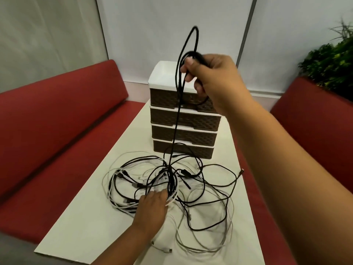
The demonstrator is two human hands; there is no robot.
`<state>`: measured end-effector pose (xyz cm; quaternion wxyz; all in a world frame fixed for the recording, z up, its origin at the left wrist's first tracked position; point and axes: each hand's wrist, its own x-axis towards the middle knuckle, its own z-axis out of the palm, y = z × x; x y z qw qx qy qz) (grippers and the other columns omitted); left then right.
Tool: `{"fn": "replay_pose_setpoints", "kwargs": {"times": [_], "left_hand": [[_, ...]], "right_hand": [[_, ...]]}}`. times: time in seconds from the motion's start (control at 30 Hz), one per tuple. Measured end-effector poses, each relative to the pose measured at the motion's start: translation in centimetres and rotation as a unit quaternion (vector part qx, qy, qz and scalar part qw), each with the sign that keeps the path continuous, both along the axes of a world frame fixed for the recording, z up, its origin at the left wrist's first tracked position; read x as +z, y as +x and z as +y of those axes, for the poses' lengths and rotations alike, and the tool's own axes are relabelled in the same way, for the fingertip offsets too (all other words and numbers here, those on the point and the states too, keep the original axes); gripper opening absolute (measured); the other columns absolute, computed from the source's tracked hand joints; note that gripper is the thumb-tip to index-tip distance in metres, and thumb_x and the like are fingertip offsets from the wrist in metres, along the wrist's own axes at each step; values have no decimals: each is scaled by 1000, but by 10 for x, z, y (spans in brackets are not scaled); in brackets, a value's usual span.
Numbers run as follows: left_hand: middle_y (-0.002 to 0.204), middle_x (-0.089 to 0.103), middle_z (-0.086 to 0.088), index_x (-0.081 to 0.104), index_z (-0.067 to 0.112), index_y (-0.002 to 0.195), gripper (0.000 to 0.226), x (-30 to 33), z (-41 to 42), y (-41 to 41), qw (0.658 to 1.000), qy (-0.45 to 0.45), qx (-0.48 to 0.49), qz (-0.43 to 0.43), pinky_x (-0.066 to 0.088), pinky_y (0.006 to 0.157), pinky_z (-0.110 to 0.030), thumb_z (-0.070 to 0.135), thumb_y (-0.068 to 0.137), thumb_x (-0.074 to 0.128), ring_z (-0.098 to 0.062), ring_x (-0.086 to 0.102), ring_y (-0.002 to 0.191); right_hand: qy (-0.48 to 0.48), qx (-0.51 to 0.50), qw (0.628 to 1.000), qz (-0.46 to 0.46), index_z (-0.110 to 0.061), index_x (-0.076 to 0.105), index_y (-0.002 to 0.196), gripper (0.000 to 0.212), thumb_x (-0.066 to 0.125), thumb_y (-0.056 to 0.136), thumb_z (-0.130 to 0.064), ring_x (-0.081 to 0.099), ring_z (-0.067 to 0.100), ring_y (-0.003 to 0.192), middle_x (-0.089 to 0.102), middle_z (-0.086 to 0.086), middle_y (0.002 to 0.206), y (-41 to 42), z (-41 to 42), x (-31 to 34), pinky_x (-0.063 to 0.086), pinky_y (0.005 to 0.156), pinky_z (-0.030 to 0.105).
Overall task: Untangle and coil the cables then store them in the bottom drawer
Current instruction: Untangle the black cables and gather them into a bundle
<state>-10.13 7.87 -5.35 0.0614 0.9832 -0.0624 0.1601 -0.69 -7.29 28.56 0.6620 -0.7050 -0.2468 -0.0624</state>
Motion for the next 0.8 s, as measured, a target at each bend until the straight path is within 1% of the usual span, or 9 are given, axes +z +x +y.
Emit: {"fn": "replay_pose_setpoints", "kwargs": {"times": [0.13,0.2,0.3,0.37,0.47,0.53,0.63,0.7,0.8], "left_hand": [[66,68,4,70,23,86,29,-6,4,0,997,48,-11,63,48,53,-32,28,60,60,-19,64,63],[65,67,4,69,24,82,26,-2,8,-1,993,58,-28,94,49,53,-32,33,67,50,-18,64,65],[111,62,3,63,22,113,38,22,17,2,981,-11,-51,187,47,88,-35,41,86,46,-18,55,108],[124,49,7,58,25,126,52,50,27,4,944,-137,-48,297,39,100,-29,52,82,54,-12,45,119],[107,51,13,61,29,103,37,86,31,14,941,-279,-19,188,48,88,-29,57,80,62,-2,56,93],[111,49,11,53,29,115,32,99,23,25,958,-266,15,109,49,86,-33,48,90,59,-7,56,86],[118,49,4,49,24,127,33,106,9,39,967,-221,32,124,45,88,-31,39,99,50,-16,57,98],[101,50,2,58,17,105,24,106,5,45,975,-181,28,126,44,84,-33,36,102,44,-20,56,98],[87,53,1,54,15,86,32,114,12,48,965,-252,33,73,43,73,-35,39,102,40,-20,55,84]], "right_hand": [[16,9,998,-52,-4,69,86,20,58,97,-17,38,12,45,60,8,68,-1,-1,25,32,46,24],[23,14,998,-55,-3,69,87,21,58,97,-17,37,12,45,60,8,68,-2,-1,27,31,47,24],[35,16,999,-21,-5,68,86,20,58,97,-18,36,12,44,59,5,67,-3,-5,14,29,46,24],[42,19,999,7,-7,69,85,21,58,97,-20,36,11,44,60,5,70,-2,-7,2,29,45,21],[71,36,996,48,-7,69,86,20,58,97,-19,37,9,44,61,5,73,0,-8,-9,31,44,18],[81,45,994,63,-7,69,86,20,58,97,-20,36,9,44,60,4,71,-1,-6,-12,30,44,17],[92,54,992,69,-7,67,87,21,56,98,-21,35,8,42,58,3,71,-1,-4,-14,28,43,18],[106,59,990,71,-9,67,87,21,55,99,-22,34,8,42,57,2,72,2,-8,-16,27,43,18],[109,65,989,76,-8,67,90,21,55,99,-24,30,7,41,53,2,69,9,-21,-31,23,42,18]]}}
